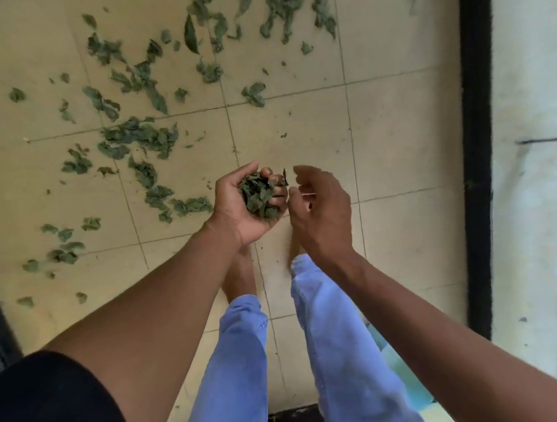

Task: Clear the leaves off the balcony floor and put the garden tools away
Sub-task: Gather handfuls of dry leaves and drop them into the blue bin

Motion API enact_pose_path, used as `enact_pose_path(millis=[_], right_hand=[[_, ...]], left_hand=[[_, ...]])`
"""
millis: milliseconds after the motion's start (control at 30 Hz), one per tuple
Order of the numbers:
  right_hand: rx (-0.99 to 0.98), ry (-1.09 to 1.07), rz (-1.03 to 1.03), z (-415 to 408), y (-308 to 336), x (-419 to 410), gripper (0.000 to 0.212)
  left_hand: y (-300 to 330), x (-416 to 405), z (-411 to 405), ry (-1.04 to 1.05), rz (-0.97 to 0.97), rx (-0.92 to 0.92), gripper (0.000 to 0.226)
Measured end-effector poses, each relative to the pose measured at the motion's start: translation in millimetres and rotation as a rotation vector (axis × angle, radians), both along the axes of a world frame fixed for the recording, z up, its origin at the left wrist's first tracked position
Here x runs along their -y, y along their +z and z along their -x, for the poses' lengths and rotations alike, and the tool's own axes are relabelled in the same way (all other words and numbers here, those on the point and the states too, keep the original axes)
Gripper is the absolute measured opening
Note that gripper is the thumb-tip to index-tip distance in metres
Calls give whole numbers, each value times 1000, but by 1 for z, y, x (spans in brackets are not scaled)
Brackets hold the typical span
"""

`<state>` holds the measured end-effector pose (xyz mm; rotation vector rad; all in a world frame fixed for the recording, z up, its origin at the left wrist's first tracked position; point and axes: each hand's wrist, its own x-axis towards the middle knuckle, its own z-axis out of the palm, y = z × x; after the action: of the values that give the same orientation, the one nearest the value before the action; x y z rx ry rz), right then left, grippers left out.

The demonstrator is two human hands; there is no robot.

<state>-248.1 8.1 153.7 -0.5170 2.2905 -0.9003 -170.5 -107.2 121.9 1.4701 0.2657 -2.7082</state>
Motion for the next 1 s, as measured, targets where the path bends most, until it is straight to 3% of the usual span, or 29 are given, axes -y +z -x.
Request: enact_pose_path(millis=[167, 333, 833, 1000], right_hand=[[73, 139, 0, 2, 10, 31, 18], [172, 140, -15, 6, 16, 57, 3], [275, 353, -34, -52, 37, 84, 17], [183, 573, -109, -95, 24, 71, 19]], left_hand=[[8, 15, -11, 84, 11, -23, 34], [9, 17, -25, 147, 38, -46, 29], [10, -4, -105, 511, 88, -72, 36], [1, -18, -129, 543, 95, -43, 40]])
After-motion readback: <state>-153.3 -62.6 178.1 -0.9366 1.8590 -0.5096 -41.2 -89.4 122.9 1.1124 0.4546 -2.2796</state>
